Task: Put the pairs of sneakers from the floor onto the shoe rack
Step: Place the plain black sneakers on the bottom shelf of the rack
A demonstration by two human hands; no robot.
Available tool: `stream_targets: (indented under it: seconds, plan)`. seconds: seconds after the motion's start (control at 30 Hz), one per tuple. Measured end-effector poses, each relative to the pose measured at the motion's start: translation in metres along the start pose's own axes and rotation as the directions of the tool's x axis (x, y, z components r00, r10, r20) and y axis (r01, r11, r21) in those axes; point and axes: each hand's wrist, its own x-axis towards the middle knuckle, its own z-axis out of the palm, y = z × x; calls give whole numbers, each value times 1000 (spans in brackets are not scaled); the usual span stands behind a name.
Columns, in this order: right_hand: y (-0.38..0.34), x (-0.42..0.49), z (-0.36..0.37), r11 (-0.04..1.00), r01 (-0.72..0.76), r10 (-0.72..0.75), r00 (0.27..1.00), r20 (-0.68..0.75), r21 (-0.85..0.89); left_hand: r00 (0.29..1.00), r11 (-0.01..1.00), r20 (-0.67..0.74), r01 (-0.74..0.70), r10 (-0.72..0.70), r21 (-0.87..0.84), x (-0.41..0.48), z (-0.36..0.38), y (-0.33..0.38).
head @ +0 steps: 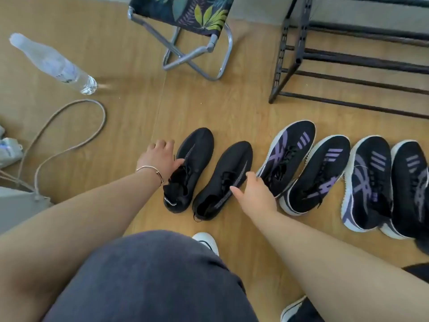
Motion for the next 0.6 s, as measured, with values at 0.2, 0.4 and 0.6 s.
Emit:
stream_targets:
  seconds: [0.2,0.4,0.6]
  plan:
    - [-7,28,20,984,-116,120,992,-24,133,978,982,196,107,-75,-158,21,24,-3]
    - [-8,35,38,895,-332,314,943,107,300,944,871,298,262,-142,-415,22,38,-6]
    - [3,51,59,678,-396,358,914,192,620,930,691,334,343,-155,-636,23,54,-11]
